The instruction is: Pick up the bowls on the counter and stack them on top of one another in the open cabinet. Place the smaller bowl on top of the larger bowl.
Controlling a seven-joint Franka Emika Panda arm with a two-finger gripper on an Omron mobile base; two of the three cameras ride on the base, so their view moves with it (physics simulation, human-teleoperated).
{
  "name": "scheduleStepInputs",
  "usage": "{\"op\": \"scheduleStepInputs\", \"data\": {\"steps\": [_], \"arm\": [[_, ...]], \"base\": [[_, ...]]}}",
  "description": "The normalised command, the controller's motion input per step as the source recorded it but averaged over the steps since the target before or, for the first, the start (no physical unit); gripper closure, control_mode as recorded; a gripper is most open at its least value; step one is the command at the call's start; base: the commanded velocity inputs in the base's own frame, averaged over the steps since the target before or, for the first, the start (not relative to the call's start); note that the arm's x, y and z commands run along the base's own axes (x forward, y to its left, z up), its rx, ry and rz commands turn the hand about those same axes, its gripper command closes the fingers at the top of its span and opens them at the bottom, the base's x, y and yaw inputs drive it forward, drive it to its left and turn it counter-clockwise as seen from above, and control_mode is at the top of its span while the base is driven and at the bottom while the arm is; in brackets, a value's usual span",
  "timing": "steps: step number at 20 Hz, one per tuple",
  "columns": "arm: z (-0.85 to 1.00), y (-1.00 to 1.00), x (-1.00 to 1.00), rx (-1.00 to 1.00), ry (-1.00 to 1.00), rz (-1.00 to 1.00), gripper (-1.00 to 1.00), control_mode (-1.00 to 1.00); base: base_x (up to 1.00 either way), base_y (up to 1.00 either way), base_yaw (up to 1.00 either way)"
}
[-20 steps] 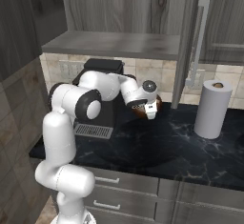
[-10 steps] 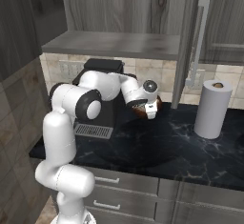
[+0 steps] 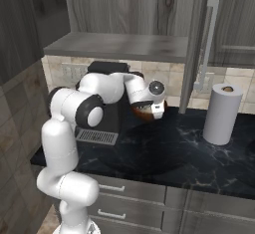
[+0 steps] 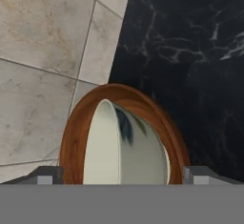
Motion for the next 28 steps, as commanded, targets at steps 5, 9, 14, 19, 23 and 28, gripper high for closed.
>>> {"op": "scheduleStepInputs", "data": {"steps": [5,9,14,19,23,28], "arm": [[0.22,0.00,-0.04,0.01,-0.11,-0.06,-1.00,-1.00],[0.12,0.00,-0.19,0.01,-0.02,-0.04,-1.00,-1.00],[0.07,0.00,-0.29,0.01,0.02,-0.01,-1.00,-1.00],[0.04,-0.01,-0.32,0.00,0.11,0.00,-1.00,-1.00],[0.05,-0.01,-0.28,0.00,0.15,0.00,-1.00,-1.00],[0.02,0.00,-0.22,0.01,0.14,0.00,-1.00,-1.00]], "base": [[0.00,0.00,0.00],[0.00,0.00,0.00],[0.00,0.00,0.00],[0.00,0.00,0.00],[0.00,0.00,0.00],[0.00,0.00,0.00]]}}
